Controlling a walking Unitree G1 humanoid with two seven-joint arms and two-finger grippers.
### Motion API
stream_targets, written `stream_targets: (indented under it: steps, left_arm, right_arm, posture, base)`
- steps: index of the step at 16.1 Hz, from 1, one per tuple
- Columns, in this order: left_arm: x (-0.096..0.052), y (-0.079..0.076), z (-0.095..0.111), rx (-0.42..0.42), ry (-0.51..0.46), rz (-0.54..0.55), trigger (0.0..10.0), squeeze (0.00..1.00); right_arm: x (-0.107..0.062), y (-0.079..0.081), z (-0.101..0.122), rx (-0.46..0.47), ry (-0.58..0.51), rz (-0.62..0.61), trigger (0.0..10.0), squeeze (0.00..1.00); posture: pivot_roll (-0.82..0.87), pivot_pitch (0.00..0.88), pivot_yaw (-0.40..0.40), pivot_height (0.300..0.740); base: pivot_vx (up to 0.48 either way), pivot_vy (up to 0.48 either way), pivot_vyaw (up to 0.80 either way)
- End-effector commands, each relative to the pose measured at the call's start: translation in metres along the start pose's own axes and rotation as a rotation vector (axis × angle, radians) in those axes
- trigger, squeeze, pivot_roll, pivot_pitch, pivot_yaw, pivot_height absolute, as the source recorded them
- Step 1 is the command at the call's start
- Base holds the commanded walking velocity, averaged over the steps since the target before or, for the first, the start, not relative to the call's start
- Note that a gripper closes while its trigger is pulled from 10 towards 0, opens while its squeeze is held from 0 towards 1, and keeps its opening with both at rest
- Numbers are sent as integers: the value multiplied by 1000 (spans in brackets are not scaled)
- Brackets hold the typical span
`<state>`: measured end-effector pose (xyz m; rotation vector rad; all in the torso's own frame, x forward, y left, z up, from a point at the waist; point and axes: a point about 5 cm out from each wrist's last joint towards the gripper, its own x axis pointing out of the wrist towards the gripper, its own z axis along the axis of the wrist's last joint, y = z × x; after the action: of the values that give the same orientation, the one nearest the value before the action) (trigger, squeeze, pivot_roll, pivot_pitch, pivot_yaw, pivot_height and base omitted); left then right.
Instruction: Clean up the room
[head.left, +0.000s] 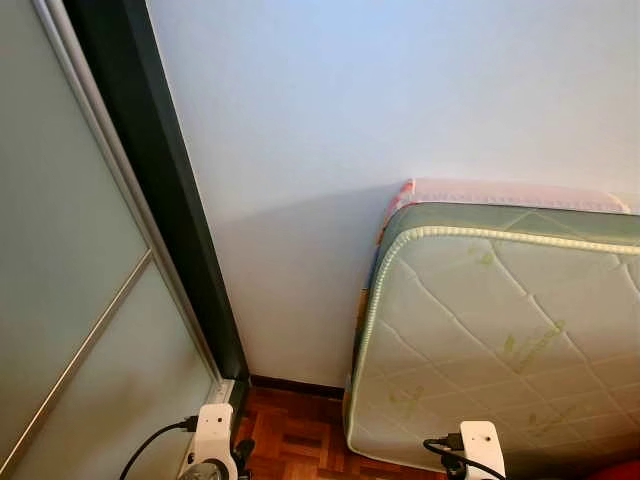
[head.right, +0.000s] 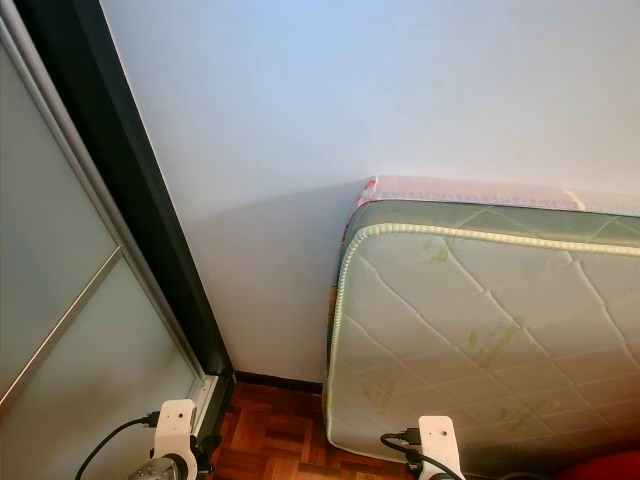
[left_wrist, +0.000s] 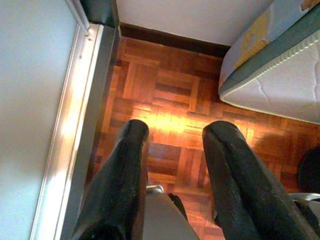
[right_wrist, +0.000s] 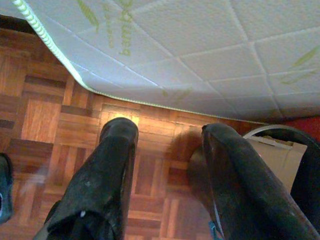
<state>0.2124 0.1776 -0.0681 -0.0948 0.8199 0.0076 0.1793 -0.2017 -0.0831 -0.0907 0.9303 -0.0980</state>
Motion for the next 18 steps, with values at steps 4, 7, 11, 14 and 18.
stream_targets:
  steps: [4,7,11,14,18]
  left_arm:
    - [7,1,20,103,130,53,10000,0]
    - [8,2,23,103,125,49,10000,0]
    - [8,2,27,99,117,48,10000,0]
    - [8,2,27,95,122,52,10000,0]
    - [8,2,28,73,106,59,10000,0]
  right_arm:
    - [7,-5,37,233,-1,77,10000,0]
    - [8,-4,38,254,-9,75,10000,0]
    - [8,-4,41,296,-20,77,10000,0]
    - [8,-3,42,312,-19,85,10000,0]
    - [8,-4,42,310,-18,85,10000,0]
  posture:
    - [14,0,-3,740]
    - [26,0,-4,740]
    - [29,0,-1,740]
    - [30,0,0,740]
    - [30,0,-4,740]
  base:
    - [0,0,0]
    - [0,0,0]
    - [0,0,0]
    - [0,0,0]
    - [0,0,0]
